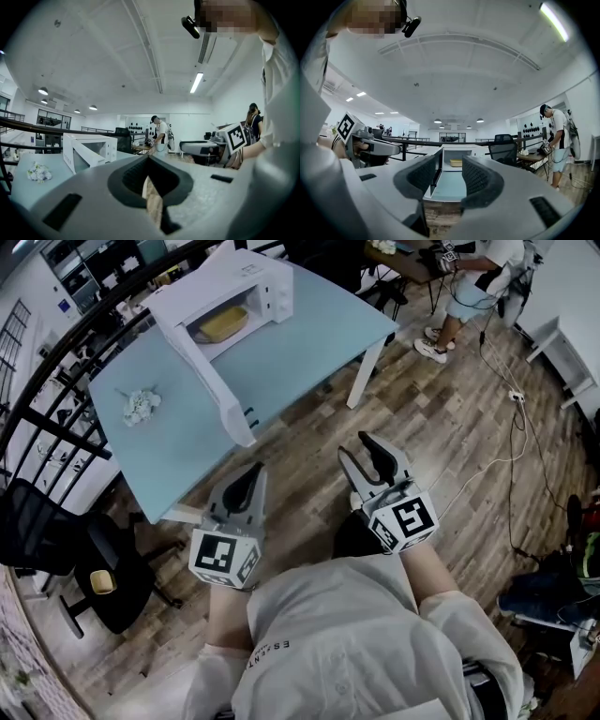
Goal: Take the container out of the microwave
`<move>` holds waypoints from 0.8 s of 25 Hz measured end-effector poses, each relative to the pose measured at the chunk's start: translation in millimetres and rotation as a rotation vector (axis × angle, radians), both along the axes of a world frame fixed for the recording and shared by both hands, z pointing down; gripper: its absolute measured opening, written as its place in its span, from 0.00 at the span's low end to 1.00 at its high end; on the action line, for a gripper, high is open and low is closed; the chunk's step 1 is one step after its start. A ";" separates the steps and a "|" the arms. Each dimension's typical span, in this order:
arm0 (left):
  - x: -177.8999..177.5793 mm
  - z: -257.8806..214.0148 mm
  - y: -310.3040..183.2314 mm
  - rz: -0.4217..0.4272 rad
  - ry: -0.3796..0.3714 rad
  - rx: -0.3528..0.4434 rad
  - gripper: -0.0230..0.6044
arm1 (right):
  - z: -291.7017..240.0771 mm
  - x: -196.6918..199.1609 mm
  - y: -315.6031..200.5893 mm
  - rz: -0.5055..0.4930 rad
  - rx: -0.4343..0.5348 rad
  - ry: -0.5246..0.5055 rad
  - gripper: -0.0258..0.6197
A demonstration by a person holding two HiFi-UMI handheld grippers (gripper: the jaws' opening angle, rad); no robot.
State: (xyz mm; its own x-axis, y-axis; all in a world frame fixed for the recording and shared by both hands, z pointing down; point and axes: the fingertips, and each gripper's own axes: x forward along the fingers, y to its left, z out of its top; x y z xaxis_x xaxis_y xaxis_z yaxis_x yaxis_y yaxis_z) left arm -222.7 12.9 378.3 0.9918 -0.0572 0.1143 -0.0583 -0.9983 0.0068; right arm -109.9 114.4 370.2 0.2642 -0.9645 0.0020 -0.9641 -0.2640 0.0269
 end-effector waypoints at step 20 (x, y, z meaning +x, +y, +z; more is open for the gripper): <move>227.1 1.8 -39.3 -0.342 -0.005 -0.017 0.03 | 1.1 258.3 -70.5 -0.364 0.022 -0.128 0.30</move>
